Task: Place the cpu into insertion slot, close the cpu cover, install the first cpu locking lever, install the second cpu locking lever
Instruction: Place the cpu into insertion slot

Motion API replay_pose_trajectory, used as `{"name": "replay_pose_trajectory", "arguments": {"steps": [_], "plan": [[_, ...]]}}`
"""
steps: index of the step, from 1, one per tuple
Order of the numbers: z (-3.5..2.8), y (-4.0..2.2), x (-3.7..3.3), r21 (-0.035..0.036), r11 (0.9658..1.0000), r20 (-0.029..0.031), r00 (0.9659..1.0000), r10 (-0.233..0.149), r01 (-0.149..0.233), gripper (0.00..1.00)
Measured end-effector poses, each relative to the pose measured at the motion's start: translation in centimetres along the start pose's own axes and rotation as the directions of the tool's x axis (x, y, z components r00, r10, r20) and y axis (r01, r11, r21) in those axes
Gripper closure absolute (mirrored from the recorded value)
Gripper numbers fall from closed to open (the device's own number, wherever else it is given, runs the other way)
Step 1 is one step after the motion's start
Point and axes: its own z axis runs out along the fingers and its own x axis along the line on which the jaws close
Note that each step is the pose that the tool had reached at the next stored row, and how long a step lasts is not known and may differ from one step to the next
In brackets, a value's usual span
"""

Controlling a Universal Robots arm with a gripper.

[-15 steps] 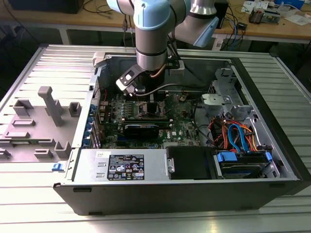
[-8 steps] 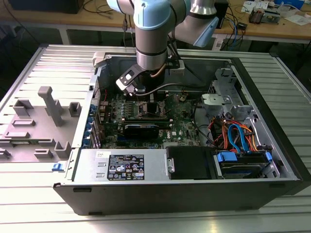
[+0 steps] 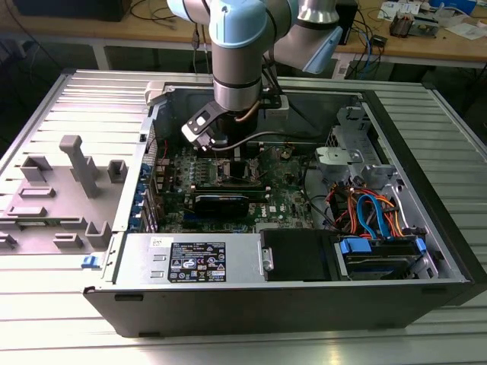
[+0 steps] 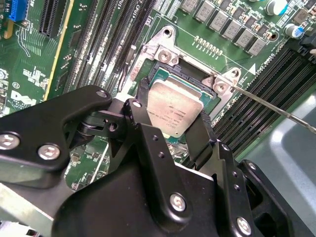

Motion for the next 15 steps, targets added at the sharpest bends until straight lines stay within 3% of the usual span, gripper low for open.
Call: {"name": "replay_pose_trajectory", "arguments": {"steps": [5, 8, 15], "plan": [[0.0, 0.0, 0.0, -0.0001, 1.0, -0.0001, 1.0, 0.0, 0.0, 0.46], [0.01, 0.0, 0.0, -0.0001, 1.0, -0.0002, 1.0, 0.001, -0.001, 0.32], [0.0, 0.0, 0.0, -0.0001, 1.0, -0.0001, 1.0, 0.001, -0.001, 0.32]]}}
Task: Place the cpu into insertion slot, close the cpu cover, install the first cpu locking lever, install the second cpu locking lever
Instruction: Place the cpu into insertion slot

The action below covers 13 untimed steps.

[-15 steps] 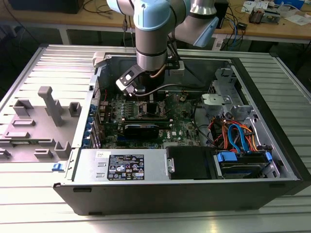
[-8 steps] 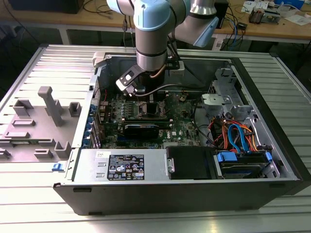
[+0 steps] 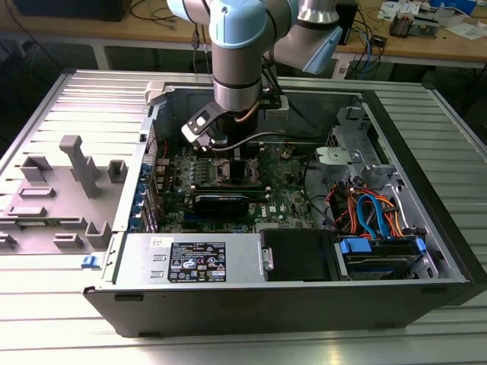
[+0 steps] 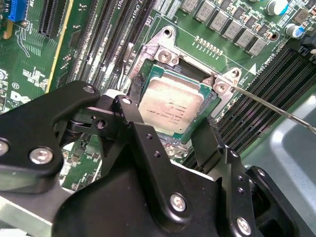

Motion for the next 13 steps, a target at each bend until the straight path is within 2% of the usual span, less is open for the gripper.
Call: {"name": "replay_pose_trajectory", "arguments": {"steps": [3, 4, 9, 13], "plan": [[0.0, 0.0, 0.0, 0.0, 1.0, 0.0, 1.0, 0.0, 0.0, 0.33], [0.0, 0.0, 0.0, 0.0001, 1.0, 0.0, 1.0, 0.0, 0.0, 0.41], [-0.02, 0.01, -0.01, 0.0001, 1.0, 0.0009, 1.0, 0.0, 0.0, 0.41], [-0.01, 0.01, -0.01, 0.0002, 1.0, 0.0003, 1.0, 0.0, 0.0, 0.45]]}}
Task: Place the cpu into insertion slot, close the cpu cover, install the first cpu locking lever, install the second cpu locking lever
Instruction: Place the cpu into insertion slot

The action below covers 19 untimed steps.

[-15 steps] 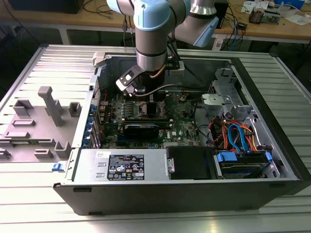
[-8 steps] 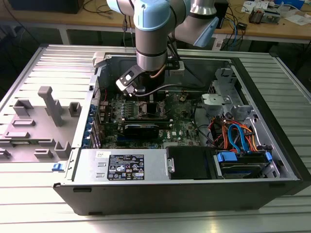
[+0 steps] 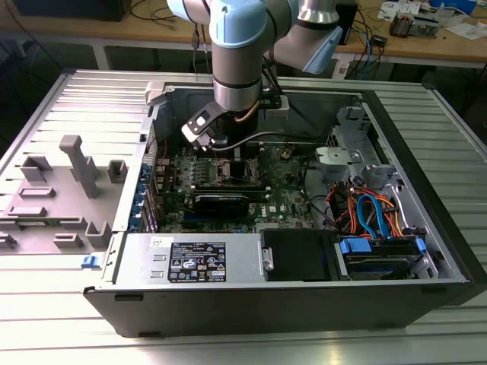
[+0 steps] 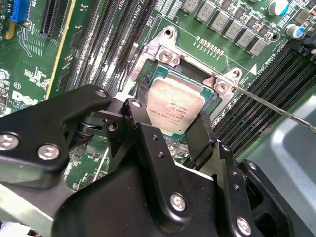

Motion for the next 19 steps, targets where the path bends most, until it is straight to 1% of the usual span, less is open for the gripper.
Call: {"name": "replay_pose_trajectory", "arguments": {"steps": [6, 7, 9, 19], "plan": [[-0.04, 0.01, 0.01, -0.0004, 1.0, -0.0006, 1.0, 0.0, 0.0, 0.45], [-0.07, 0.02, 0.03, -0.0005, 1.0, -0.0025, 1.0, 0.0, 0.0, 0.45], [-0.23, 0.02, 0.01, -0.0001, 1.0, -0.0003, 1.0, 0.0, 0.0, 0.45], [-0.38, 0.05, 0.01, -0.0002, 1.0, -0.0003, 1.0, 0.001, -0.001, 0.45]]}}
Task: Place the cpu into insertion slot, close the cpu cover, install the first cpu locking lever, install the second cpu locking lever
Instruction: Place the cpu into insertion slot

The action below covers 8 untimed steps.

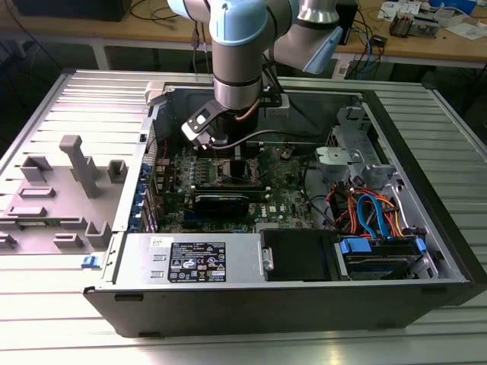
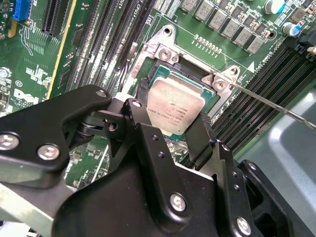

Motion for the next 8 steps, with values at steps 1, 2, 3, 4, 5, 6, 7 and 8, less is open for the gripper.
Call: {"name": "replay_pose_trajectory", "arguments": {"steps": [1, 2, 3, 4, 5, 6, 7, 8], "plan": [[0.0, 0.03, 0.0, 0.0, 1.0, 0.0001, 1.0, 0.001, -0.001, 0.45], [-0.01, 0.08, -0.01, 0.0001, 1.0, 0.0004, 1.0, 0.003, -0.003, 0.45], [0.0, 0.1, 0.0, 0.0, 1.0, 0.0004, 1.0, 0.007, -0.007, 0.45], [0.01, 0.11, 0.0, 0.0, 1.0, 0.0005, 1.0, 0.008, -0.008, 0.45], [0.03, 0.11, 0.0, 0.0001, 0.9999, 0.0007, 0.9999, 0.011, -0.011, 0.45], [0.05, 0.11, 0.0, 0.0, 0.9999, 0.0007, 0.9999, 0.013, -0.013, 0.45], [0.08, 0.11, 0.01, -0.0001, 0.9999, 0.0005, 0.9999, 0.014, -0.014, 0.45], [0.15, 0.12, 0.01, -0.0002, 0.9999, 0.0005, 0.9999, 0.014, -0.014, 0.45]]}}
